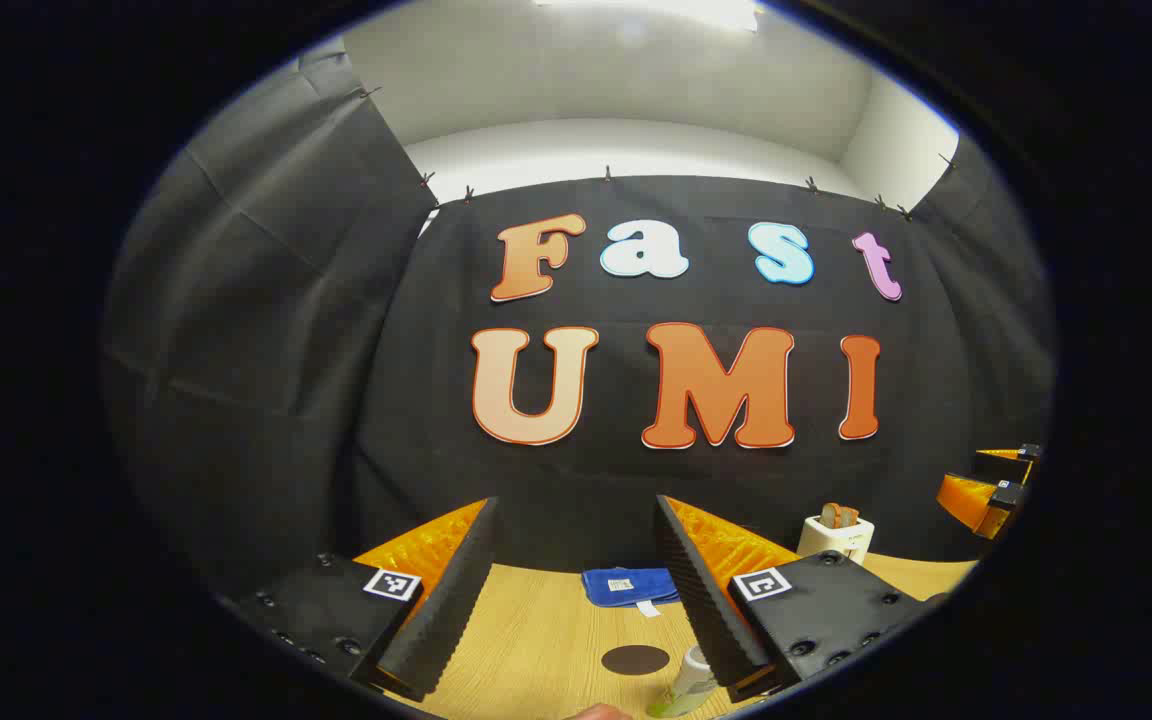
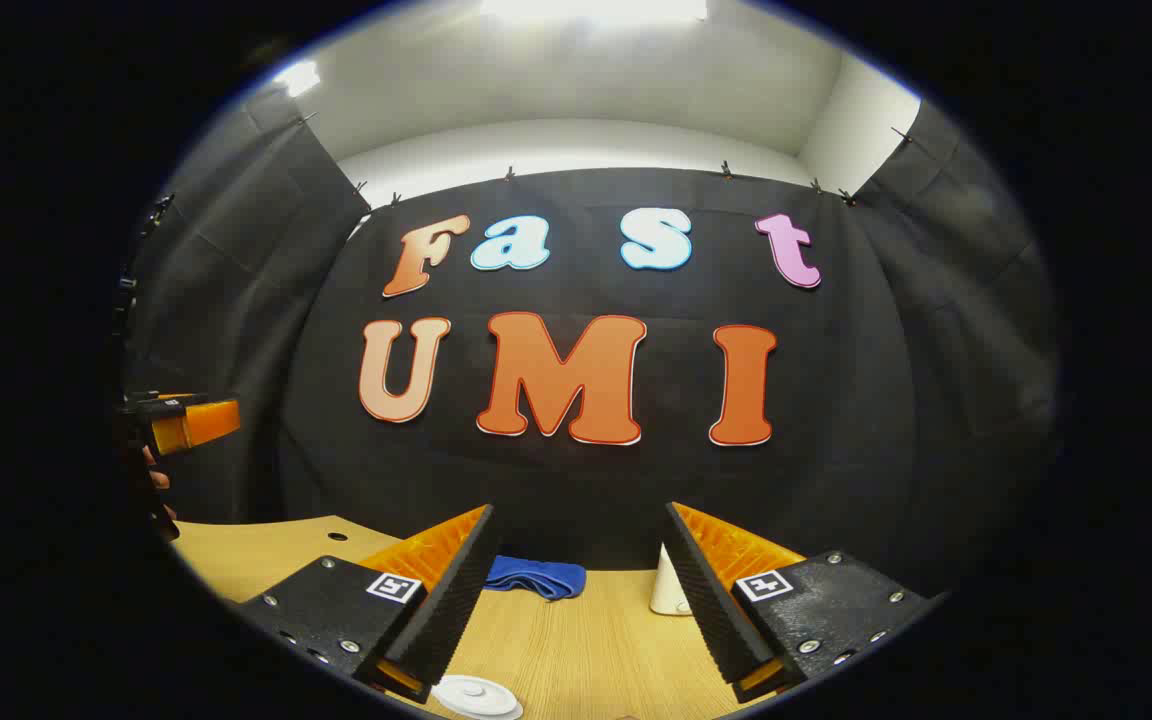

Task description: Open the teacup lid with one hand, grasp the water bottle and pour water into the teacup with the other hand; after pouring, place the water bottle on the coaster and then close the teacup lid.

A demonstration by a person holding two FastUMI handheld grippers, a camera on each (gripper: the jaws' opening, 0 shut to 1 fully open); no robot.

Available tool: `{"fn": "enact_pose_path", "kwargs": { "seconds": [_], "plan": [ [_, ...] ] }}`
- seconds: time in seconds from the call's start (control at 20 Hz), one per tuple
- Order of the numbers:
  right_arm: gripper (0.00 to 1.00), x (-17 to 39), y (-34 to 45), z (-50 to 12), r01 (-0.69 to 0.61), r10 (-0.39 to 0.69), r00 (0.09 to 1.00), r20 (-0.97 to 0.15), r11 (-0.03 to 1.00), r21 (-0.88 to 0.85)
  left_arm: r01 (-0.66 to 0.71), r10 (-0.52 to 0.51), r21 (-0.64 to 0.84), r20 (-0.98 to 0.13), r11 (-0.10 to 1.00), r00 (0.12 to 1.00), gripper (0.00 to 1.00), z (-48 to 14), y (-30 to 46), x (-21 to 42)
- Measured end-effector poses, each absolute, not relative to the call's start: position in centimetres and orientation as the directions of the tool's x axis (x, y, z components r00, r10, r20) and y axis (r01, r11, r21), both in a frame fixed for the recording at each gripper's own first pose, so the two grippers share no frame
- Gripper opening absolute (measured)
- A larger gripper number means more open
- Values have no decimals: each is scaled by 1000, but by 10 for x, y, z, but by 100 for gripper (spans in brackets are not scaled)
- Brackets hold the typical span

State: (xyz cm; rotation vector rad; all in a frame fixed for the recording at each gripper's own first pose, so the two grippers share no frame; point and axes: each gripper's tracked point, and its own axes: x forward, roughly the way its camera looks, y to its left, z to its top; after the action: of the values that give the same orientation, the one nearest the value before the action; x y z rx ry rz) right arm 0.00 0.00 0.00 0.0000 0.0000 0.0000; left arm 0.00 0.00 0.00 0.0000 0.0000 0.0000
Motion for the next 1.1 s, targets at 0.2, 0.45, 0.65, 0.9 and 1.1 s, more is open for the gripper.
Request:
{"fn": "enact_pose_path", "kwargs": {
  "seconds": [0.2, 0.45, 0.65, 0.9, 1.1],
  "plan": [
    [98, -2, 5, 1, -4, 4, 1000, 1, 1000, 1, 13, -12, 11, -17, 1000, 1000, 98, -5, -5, -1],
    [98, -6, 13, 2, -22, 22, 1000, -8, 1000, 11, 13, -12, 31, -11, 999, 1000, 98, 0, -3, -6],
    [98, -8, 15, 3, -27, 28, 1000, -11, 1000, 10, -14, 14, 33, -4, 999, 1000, 97, 3, 4, -5],
    [98, -11, 14, 3, -36, 37, 999, -23, 998, 58, 5, -5, 16, -9, 1000, 1000, 97, 4, -3, -7],
    [98, -10, 15, -15, -45, 49, 997, -63, 997, 57, 70, -69, 21, -37, 997, 997, 97, -9, -23, -9]
  ]
}}
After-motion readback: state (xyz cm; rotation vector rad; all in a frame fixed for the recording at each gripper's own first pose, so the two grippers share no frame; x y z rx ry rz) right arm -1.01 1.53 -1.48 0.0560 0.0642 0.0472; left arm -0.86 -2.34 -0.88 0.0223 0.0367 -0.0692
